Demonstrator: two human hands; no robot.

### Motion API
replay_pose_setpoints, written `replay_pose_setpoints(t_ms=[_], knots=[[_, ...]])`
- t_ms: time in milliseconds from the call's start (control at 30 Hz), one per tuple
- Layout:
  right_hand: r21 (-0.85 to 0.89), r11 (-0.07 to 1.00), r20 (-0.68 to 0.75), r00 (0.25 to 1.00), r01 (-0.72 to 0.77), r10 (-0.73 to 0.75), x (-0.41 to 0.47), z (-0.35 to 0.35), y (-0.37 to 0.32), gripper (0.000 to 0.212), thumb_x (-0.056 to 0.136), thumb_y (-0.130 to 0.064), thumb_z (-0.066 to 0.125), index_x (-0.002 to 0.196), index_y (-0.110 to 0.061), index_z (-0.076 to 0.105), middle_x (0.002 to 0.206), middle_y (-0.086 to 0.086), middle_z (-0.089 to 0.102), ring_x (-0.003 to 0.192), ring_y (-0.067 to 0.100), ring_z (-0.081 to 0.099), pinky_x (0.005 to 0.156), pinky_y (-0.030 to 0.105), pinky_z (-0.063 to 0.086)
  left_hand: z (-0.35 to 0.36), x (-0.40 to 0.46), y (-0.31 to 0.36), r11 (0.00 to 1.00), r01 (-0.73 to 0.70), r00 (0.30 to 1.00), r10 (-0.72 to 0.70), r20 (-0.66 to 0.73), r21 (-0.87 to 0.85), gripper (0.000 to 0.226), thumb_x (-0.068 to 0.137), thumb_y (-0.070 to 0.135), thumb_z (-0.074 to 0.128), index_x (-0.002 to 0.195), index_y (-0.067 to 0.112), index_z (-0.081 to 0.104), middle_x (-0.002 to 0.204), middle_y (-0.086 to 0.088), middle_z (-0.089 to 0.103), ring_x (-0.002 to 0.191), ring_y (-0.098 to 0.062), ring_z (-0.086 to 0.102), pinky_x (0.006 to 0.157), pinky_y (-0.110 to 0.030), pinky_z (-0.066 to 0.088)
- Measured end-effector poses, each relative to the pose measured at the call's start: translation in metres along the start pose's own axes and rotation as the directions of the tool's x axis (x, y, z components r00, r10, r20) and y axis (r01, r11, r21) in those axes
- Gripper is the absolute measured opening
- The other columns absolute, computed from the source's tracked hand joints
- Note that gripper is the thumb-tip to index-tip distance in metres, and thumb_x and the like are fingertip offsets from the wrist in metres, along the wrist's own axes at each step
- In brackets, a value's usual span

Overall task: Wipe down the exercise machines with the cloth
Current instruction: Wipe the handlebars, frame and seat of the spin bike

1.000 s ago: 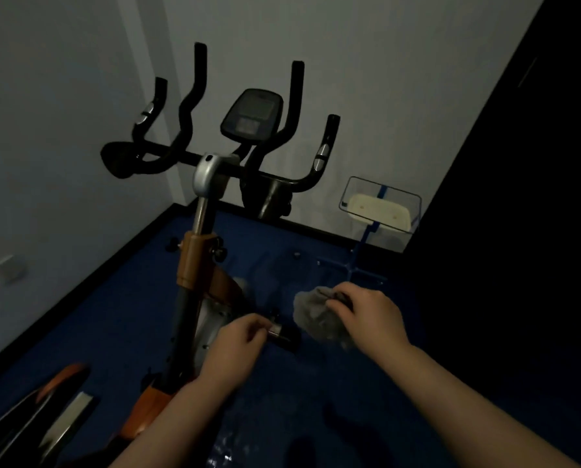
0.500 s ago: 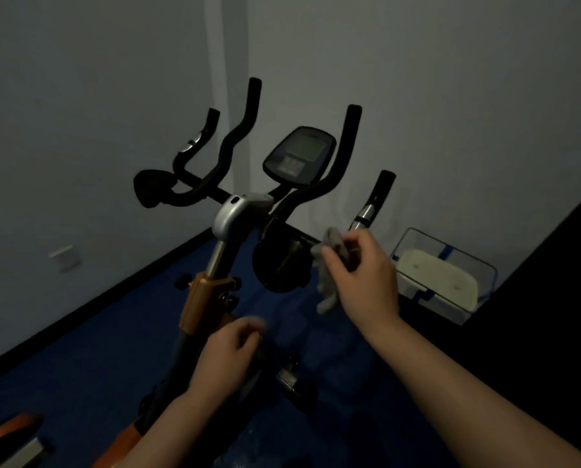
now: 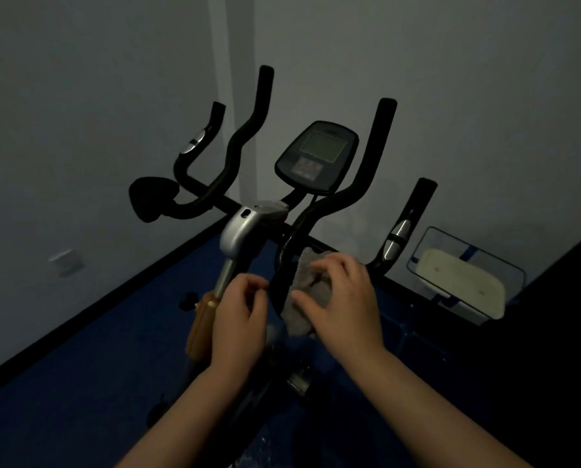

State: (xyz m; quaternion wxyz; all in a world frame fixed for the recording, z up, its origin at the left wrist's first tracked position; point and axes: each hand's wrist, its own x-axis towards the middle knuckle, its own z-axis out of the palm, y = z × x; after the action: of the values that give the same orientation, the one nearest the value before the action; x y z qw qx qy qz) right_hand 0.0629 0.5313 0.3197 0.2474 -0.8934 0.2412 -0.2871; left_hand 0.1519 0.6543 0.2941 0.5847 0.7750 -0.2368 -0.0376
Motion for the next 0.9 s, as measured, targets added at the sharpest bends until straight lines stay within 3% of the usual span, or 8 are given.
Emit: replay_pose_setpoints(t_ms=[100,200,300,467,567,633,767,900], knots=[[-0.238,0.966,0.048,0.992,-0.103,0.118,0.001,0.022,-0.014,0.077,0.080,-0.059,0.064,0.142,-0.021,0.037,0.154,0.004,0.025,0.141,0.021,0.022,0.113,0.042,0.029,0.009,0.028,0.003,0.996,-0.088,0.993,0.090,0.082,-0.032,0.014,0.099,0.011,0.046,0.104,0.022,0.054,0.099,0.009,0.055,0.090,0.008,0.053,0.075,-0.006,0.040],[-0.343,0.930,-0.050,0.991,-0.131,0.121,-0.007,0.035,-0.012,0.080,0.078,-0.058,0.063,0.143,-0.019,0.037,0.152,0.006,0.033,0.135,0.025,0.035,0.104,0.041,0.040,0.016,0.048,-0.009,0.986,-0.163,0.962,0.166,0.214,-0.033,0.018,0.103,0.026,0.038,0.110,0.022,0.054,0.102,0.007,0.053,0.094,0.003,0.052,0.080,-0.013,0.039],[-0.242,0.963,-0.019,0.993,-0.121,0.120,-0.004,0.031,-0.004,0.063,0.086,-0.047,0.062,0.141,-0.022,0.046,0.145,-0.002,0.046,0.124,0.018,0.046,0.095,0.028,0.043,0.024,0.058,-0.022,0.932,-0.344,0.913,0.302,0.275,0.118,0.043,0.098,0.045,0.023,0.113,0.025,0.058,0.103,0.009,0.050,0.092,-0.005,0.048,0.081,-0.026,0.031],[0.116,0.964,-0.109,0.961,-0.240,0.252,0.007,0.027,-0.004,0.037,0.094,-0.020,0.060,0.131,-0.024,0.059,0.131,-0.009,0.059,0.118,0.003,0.055,0.102,0.019,0.042,0.033,0.060,-0.029,0.854,-0.493,0.862,0.454,0.224,0.167,0.042,0.099,0.037,0.025,0.113,0.025,0.063,0.104,0.010,0.058,0.091,-0.009,0.039,0.073,-0.026,0.020],[0.043,0.961,-0.249,0.929,-0.273,0.275,-0.017,0.042,-0.014,0.039,0.097,-0.016,0.055,0.136,-0.022,0.053,0.140,-0.011,0.047,0.126,0.002,0.045,0.105,0.015,0.036,0.037,0.059,-0.031,0.867,-0.489,0.866,0.470,0.170,0.094,0.039,0.098,0.033,0.028,0.110,0.027,0.064,0.096,0.017,0.057,0.087,-0.008,0.038,0.074,-0.027,0.019],[-0.046,0.966,-0.292,0.928,-0.255,0.231,-0.016,0.045,-0.013,0.039,0.095,-0.017,0.053,0.134,-0.019,0.055,0.137,-0.006,0.052,0.121,0.004,0.046,0.101,0.011,0.033,0.041,0.058,-0.031,0.882,-0.465,0.881,0.455,0.128,0.068,0.039,0.097,0.032,0.029,0.108,0.026,0.065,0.087,0.016,0.053,0.086,-0.008,0.039,0.075,-0.028,0.020],[0.062,0.952,-0.199,0.931,-0.301,0.307,0.008,0.033,-0.006,0.034,0.097,-0.015,0.054,0.131,-0.022,0.059,0.126,-0.004,0.063,0.112,0.005,0.057,0.093,0.008,0.040,0.045,0.060,-0.034,0.874,-0.483,0.874,0.479,0.085,0.039,0.039,0.096,0.029,0.031,0.106,0.021,0.067,0.084,0.015,0.048,0.086,-0.007,0.036,0.075,-0.030,0.022],[0.070,0.942,-0.319,0.887,-0.328,0.333,-0.019,0.048,-0.017,0.039,0.098,-0.014,0.053,0.136,-0.019,0.054,0.138,-0.008,0.051,0.122,-0.002,0.045,0.099,0.002,0.031,0.045,0.060,-0.036,0.867,-0.497,0.865,0.493,0.091,0.035,0.038,0.095,0.028,0.032,0.104,0.019,0.068,0.085,0.015,0.048,0.087,-0.009,0.038,0.076,-0.029,0.021]])
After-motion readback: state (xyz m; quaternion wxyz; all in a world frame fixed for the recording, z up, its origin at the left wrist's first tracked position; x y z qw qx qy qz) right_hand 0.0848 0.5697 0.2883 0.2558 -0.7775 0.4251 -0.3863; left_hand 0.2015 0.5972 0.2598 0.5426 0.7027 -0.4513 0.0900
